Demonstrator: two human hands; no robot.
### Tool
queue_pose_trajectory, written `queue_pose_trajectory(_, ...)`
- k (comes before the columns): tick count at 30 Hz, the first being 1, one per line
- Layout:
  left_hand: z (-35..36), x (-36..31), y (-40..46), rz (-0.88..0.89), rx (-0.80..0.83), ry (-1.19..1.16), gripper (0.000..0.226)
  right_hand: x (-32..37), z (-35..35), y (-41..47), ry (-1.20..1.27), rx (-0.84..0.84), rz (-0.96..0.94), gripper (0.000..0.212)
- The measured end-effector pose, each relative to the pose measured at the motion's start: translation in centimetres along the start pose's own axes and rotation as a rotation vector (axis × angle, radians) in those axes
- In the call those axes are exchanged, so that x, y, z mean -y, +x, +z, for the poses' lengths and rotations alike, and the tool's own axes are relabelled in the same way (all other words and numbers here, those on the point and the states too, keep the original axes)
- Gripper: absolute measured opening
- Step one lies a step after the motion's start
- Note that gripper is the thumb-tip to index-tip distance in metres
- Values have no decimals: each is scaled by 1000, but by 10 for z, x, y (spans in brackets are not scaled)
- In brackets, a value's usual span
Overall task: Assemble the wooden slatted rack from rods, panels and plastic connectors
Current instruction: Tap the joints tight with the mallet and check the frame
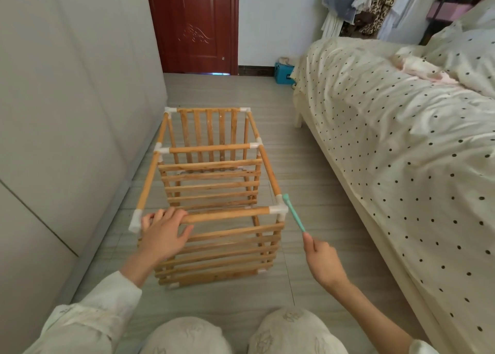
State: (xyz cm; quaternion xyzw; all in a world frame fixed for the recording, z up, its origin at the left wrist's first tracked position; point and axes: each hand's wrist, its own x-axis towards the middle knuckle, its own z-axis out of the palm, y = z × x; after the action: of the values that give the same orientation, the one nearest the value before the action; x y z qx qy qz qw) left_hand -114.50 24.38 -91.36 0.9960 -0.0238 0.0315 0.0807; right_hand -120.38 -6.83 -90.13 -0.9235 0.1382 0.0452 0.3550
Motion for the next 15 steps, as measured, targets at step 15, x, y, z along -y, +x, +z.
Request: queue_pose_trajectory(15, 12, -120, 30, 282, 229, -159, 54, -19, -10, 7, 374, -160, 34, 39)
